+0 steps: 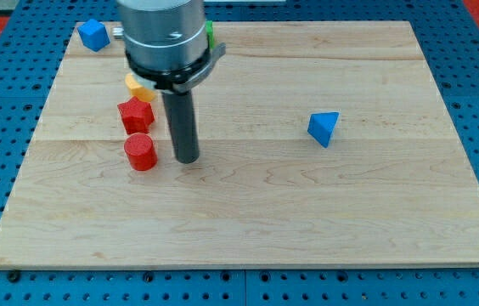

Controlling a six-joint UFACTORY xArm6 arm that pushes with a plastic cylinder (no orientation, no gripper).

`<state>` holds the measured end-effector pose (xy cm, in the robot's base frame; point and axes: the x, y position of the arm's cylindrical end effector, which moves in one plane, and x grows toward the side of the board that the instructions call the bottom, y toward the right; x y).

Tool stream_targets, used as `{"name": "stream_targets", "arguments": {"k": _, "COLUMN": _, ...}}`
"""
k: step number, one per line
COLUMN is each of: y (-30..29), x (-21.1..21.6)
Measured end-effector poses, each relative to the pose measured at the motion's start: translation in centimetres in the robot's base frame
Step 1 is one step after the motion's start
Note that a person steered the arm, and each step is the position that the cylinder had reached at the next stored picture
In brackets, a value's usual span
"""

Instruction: Push the blue triangle towards the center right

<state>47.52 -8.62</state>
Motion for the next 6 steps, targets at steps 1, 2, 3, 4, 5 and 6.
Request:
{"name": "stream_targets", "arguments": {"k": 1, "y": -1.1, "x": 0.0}}
{"name": "stream_targets", "arguments": {"k": 2, "y": -1.3, "x": 0.0}}
{"name": "stream_targets", "arguments": {"k": 3, "y": -3.3, "x": 0.0}}
{"name": "stream_targets", "arguments": {"k": 4, "y": 4.3, "x": -1.2}}
{"name": "stream_targets", "arguments": {"k": 5, "y": 14.6, "x": -5.7}}
{"name": "stream_targets", "arguments": {"k": 6, "y": 24.4, "x": -7.1}}
